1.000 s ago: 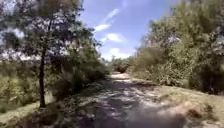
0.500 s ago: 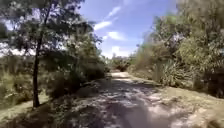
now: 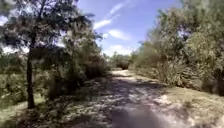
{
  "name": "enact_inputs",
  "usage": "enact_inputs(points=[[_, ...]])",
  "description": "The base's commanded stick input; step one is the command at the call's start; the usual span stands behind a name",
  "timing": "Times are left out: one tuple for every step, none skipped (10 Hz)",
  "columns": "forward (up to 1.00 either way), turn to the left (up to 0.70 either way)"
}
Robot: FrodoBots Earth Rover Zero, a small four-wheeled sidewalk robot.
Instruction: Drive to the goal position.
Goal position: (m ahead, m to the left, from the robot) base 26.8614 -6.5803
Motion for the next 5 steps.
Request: enact_inputs(points=[[0.7,-0.27],[0.7,-0.27],[0.7,-0.27],[0.65,-0.28],[0.3,-0.37]])
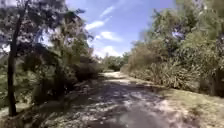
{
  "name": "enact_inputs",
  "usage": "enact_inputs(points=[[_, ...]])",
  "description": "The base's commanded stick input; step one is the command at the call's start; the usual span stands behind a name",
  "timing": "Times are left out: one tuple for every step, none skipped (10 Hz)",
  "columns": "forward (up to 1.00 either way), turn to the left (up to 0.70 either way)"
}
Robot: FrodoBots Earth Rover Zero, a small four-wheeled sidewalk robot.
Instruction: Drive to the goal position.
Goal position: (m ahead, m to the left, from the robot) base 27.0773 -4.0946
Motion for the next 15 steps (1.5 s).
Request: enact_inputs(points=[[0.0,-0.45],[0.0,-0.45],[0.44,-0.34],[0.7,-0.1],[0.7,0.0],[0.7,0.0],[0.7,0.0],[0.7,0.0],[0.7,0.0],[0.7,0.07],[0.7,0.27],[0.7,0.27],[0.7,0.23],[0.7,0.0],[0.7,0.0]])
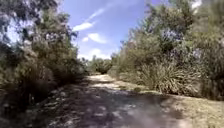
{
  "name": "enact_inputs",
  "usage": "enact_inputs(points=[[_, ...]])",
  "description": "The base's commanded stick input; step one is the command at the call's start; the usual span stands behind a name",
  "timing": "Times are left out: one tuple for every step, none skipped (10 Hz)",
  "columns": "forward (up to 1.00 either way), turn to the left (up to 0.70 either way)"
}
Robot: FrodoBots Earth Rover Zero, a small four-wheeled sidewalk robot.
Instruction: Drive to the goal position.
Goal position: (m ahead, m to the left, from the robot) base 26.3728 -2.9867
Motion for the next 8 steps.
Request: enact_inputs(points=[[0.7,0.0],[0.7,0.0],[0.7,0.0],[0.7,0.0],[0.7,0.0],[0.7,0.0],[0.7,0.0],[0.7,0.0]])
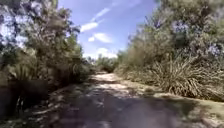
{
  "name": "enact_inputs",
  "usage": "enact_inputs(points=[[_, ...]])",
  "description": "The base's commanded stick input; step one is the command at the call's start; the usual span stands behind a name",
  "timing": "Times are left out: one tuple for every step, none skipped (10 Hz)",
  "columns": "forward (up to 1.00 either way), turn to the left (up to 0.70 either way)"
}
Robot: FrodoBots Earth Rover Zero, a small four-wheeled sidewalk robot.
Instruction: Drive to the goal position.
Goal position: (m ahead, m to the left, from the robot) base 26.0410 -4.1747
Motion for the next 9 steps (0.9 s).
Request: enact_inputs(points=[[0.7,0.0],[0.7,0.0],[0.7,0.0],[0.7,0.0],[0.7,0.0],[0.7,0.0],[0.7,0.0],[0.7,0.25],[0.7,0.0]])
